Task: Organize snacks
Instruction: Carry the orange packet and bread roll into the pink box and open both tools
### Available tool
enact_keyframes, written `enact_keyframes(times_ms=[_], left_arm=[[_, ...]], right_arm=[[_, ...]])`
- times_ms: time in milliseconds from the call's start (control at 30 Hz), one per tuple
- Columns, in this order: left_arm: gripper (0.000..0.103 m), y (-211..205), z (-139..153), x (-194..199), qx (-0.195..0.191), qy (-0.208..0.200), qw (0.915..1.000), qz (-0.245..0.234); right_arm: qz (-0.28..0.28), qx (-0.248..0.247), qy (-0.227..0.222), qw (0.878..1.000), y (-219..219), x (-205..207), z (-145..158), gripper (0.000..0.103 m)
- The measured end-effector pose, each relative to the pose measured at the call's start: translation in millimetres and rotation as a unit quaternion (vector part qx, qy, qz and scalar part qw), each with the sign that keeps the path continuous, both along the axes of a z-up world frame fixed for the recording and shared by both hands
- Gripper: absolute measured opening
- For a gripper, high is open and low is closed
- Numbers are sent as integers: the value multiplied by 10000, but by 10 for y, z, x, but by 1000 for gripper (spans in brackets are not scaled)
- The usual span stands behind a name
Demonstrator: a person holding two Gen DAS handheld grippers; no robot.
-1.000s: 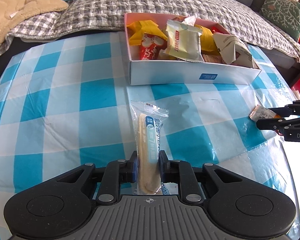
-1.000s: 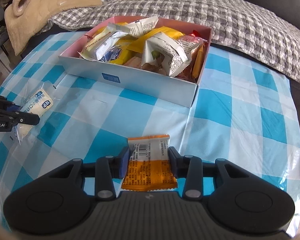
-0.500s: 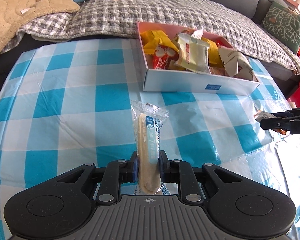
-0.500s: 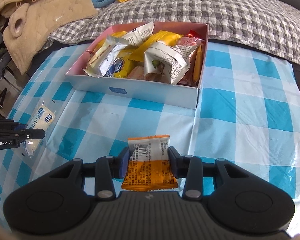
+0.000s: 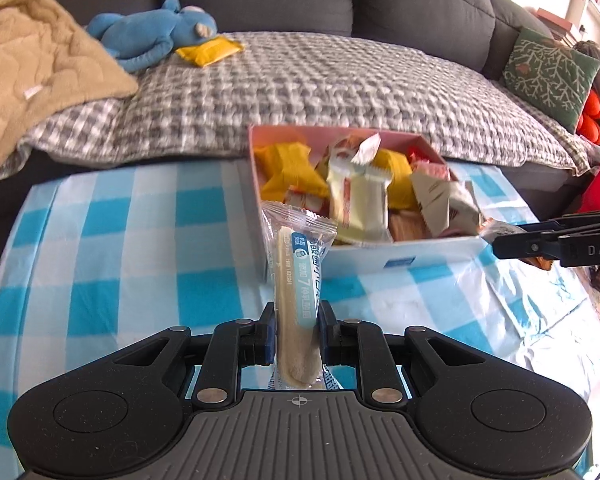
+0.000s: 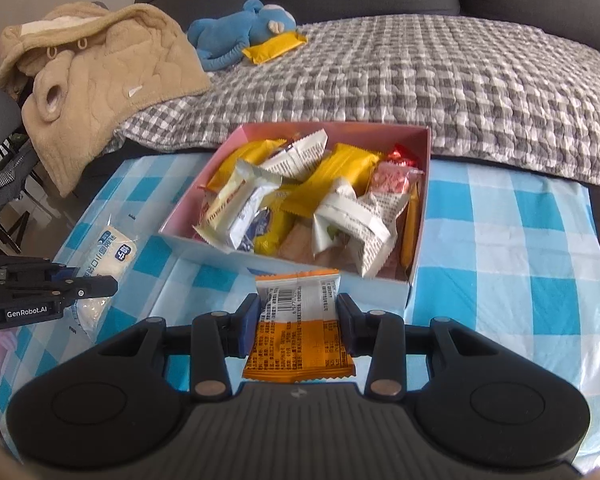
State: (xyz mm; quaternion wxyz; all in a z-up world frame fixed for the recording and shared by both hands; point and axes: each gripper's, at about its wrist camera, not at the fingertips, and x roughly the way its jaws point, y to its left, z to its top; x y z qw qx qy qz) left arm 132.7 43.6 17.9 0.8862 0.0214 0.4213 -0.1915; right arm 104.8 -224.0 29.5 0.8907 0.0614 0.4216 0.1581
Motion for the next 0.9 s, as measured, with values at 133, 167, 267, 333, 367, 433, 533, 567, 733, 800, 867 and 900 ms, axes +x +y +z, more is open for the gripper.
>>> enact_keyframes(times_ms=[133,167,267,333,367,433,533,567,733,800,867,900], left_arm=[[17,-149,48,206,-104,-52,9999,-117],[17,-188,56,258,-131,-88,9998,-132],[17,-291,65,407,-164,-248,9995,-129],[18,-352,63,512,-180,-316,9993,-112],[18,-373,59,572,-207,-324,9992,-113],[18,-414,48,674,-249,-340,9991,-80],[18,-477,29,839,-305,-397,9987,-43],[18,-496,19,885,-323,-413,9986,-32],[18,-584,-67,1074,-426,-390,9983,-18],[18,-614,-100,1118,-422,-397,9983,-25],[18,-637,-125,1151,-399,-421,9983,-35],[18,-647,-137,1160,-383,-437,9983,-47]], right_arm=[[-30,28,-207,9998,65,176,83,37],[-32,41,-248,9997,84,226,94,37],[-67,41,-344,9994,147,388,91,37],[-111,16,-397,9991,181,496,74,37],[-133,0,-420,9990,196,541,66,37],[-167,-41,-484,9987,222,613,51,37],[-234,-99,-588,9979,256,724,26,37],[-259,-126,-616,9977,261,759,18,37],[-401,-277,-747,9960,277,904,-45,37],[-441,-290,-759,9957,263,953,-75,38],[-479,-292,-766,9955,244,985,-105,38],[-487,-290,-771,9954,235,997,-121,38]])
